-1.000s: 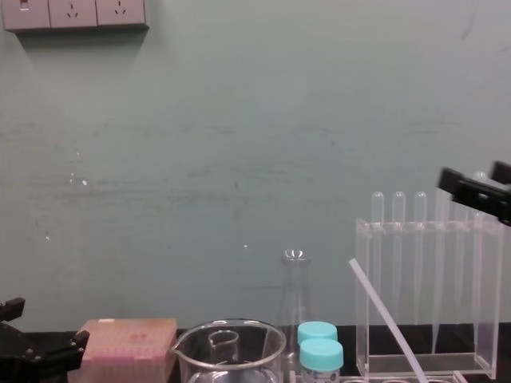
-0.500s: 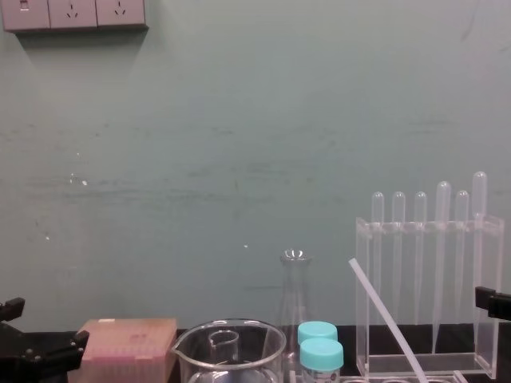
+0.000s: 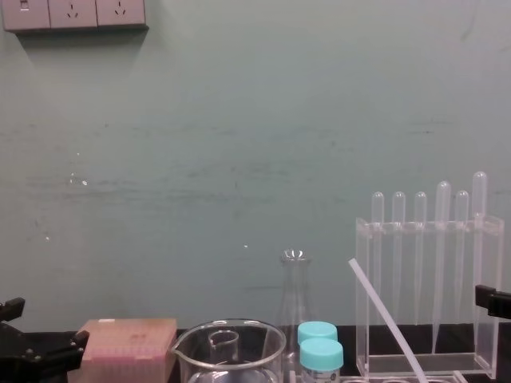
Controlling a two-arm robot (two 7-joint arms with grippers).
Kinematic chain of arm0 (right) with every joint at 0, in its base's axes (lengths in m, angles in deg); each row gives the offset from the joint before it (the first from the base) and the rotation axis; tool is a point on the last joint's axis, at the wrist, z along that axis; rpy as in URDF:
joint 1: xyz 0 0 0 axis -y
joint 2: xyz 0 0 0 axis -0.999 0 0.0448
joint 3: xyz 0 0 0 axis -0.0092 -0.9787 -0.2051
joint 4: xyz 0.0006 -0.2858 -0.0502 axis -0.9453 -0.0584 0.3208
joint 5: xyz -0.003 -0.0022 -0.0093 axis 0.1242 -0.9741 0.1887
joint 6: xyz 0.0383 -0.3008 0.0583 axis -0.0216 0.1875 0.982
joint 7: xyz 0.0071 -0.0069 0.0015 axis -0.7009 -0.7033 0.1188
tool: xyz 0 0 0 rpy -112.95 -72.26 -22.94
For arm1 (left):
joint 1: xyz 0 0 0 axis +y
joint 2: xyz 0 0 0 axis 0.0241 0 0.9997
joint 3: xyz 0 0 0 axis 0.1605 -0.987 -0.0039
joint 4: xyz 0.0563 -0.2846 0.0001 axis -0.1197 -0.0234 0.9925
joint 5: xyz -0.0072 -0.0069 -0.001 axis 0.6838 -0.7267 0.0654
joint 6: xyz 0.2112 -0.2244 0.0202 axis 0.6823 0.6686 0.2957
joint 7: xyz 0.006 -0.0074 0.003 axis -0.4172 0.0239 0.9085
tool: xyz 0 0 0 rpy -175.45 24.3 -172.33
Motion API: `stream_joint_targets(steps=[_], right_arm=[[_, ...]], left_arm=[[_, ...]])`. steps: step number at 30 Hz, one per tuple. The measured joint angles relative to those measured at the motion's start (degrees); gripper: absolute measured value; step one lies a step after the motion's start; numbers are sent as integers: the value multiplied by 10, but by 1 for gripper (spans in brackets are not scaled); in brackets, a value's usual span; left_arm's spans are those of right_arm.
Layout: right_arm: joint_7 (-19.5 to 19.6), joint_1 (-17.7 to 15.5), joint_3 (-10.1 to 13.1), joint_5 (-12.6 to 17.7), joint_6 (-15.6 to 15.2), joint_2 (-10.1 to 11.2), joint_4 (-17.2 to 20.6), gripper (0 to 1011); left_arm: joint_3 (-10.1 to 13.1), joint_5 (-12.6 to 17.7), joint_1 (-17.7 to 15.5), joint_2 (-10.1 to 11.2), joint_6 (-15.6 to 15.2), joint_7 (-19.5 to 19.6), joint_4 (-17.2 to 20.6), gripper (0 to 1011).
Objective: Pick up the stirring rod with one hand, then place it down.
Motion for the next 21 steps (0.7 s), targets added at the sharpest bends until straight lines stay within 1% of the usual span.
stream_joint_targets(steps=[21], right_arm=[[-2, 0, 0, 2, 3, 0, 0, 1003]], left_arm=[[0, 0, 0, 0, 0, 0, 0, 1000]])
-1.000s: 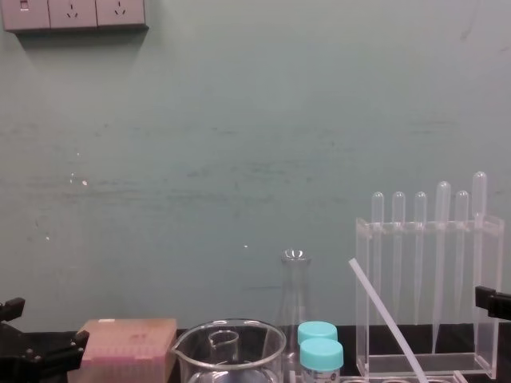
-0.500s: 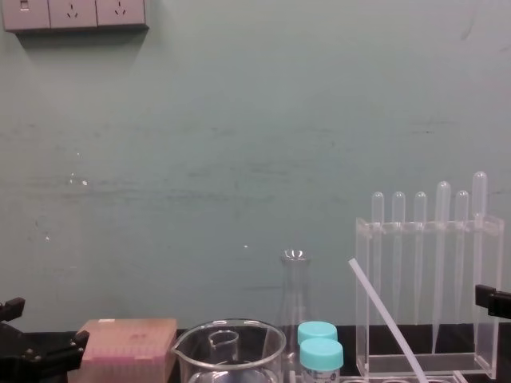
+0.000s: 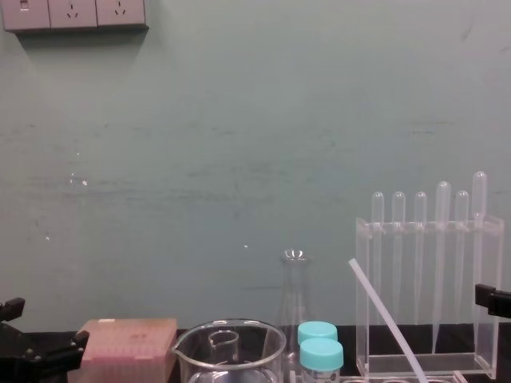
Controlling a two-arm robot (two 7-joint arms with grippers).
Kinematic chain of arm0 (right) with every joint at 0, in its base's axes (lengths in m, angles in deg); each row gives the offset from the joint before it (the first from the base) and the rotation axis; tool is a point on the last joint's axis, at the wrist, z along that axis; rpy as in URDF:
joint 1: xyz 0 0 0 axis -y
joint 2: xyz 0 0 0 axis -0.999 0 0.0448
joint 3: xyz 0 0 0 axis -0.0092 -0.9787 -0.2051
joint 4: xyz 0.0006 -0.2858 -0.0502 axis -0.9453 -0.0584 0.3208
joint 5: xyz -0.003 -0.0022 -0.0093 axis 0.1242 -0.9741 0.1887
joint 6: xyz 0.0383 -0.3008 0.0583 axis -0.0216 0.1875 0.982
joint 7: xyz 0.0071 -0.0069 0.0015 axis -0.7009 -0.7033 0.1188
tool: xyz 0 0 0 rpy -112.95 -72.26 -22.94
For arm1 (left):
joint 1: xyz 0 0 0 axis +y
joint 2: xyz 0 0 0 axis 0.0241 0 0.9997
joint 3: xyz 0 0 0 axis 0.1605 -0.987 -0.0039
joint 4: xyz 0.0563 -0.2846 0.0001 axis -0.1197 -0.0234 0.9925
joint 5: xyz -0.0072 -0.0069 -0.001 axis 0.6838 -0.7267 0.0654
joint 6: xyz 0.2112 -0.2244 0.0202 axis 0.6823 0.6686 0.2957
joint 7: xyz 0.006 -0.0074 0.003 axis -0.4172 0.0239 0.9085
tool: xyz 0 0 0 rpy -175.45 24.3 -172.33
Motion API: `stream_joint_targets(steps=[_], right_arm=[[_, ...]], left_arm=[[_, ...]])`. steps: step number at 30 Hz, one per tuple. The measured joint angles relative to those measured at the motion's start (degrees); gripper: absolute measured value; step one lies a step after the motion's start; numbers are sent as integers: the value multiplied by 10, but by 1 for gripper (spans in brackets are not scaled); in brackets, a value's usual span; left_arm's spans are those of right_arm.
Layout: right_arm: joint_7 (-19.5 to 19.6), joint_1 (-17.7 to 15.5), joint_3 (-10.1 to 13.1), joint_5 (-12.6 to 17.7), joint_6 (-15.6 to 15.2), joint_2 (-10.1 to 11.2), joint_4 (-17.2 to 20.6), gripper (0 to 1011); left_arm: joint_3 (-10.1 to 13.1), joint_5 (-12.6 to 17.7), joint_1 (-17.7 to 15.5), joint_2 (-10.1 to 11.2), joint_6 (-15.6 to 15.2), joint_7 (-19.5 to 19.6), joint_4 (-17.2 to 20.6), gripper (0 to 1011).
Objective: Pick up the stirring rod with one hand, then place it down.
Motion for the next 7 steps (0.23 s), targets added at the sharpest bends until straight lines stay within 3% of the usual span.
stream_joint_targets(steps=[7], right_arm=[[0, 0, 0, 0, 0, 0, 0, 1003]], left_arm=[[0, 0, 0, 0, 0, 0, 0, 1000]])
